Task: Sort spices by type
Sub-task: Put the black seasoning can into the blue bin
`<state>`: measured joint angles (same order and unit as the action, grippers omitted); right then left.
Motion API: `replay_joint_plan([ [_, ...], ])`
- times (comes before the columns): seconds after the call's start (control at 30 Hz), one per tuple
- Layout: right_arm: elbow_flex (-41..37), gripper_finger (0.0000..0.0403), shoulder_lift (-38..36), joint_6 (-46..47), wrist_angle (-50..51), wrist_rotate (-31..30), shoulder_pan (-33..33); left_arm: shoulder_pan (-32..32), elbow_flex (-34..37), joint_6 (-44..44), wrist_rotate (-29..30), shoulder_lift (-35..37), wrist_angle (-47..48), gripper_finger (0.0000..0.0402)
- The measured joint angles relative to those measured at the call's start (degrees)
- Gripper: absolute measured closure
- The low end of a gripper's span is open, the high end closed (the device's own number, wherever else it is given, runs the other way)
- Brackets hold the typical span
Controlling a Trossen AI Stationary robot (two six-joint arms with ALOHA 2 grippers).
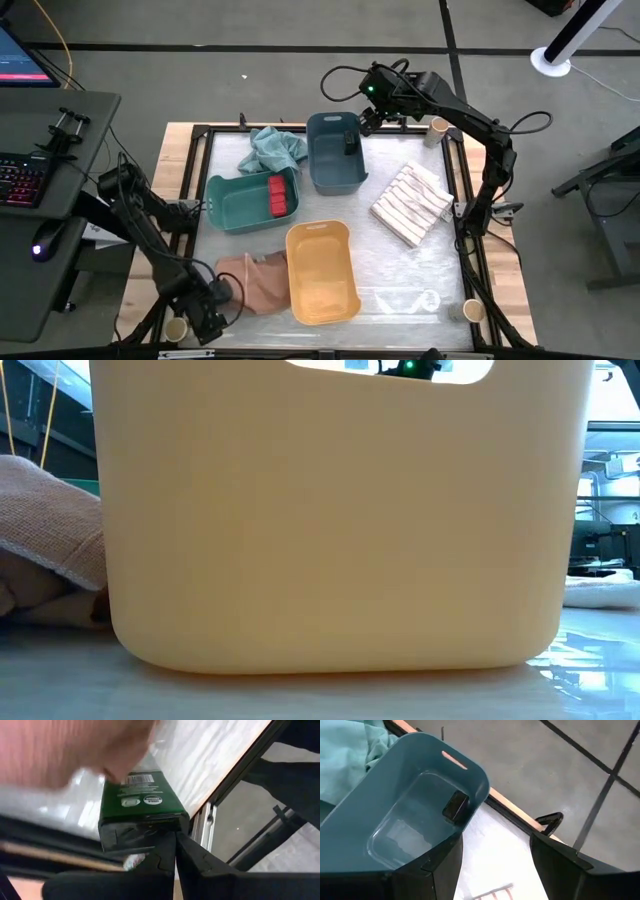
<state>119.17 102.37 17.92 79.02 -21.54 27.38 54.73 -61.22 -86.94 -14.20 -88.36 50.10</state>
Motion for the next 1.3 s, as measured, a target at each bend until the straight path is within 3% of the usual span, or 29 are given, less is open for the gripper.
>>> replay_joint_plan([
  [0.33, 0.0, 0.0176, 0.0, 0.0, -0.02, 0.72, -0.02, -6.24, 0.25, 20.47, 0.19, 2.18, 5.07, 0.0401],
  [0.47, 0.0, 0.0176, 0.0, 0.0, -0.02, 0.72, -0.02, -6.32, 0.07, 30.08, -2.97, 7.88, 7.77, 0.0401],
  [0.7, 0.0, 0.0176, 0.0, -0.01, -0.02, 0.72, -0.02, -5.17, 0.04, 43.67, -2.88, 17.17, 10.62, 0.0387],
  [0.9, 0.0, 0.0176, 0.0, 0.01, 0.0, 0.72, -0.02, -5.14, 0.18, 53.75, -2.51, 17.61, 9.25, 0.03],
  [1.13, 0.0, 0.0176, 0.0, 0.01, 0.0, 0.72, -0.02, -4.25, 0.2, 54.17, 7.2, 13.38, 8.64, 0.0169],
  [1.3, 0.0, 0.0176, 0.0, -0.01, 0.0, 0.72, -0.02, -3.24, 0.2, 54.6, 8.57, 8.71, 8.36, 0.0118],
])
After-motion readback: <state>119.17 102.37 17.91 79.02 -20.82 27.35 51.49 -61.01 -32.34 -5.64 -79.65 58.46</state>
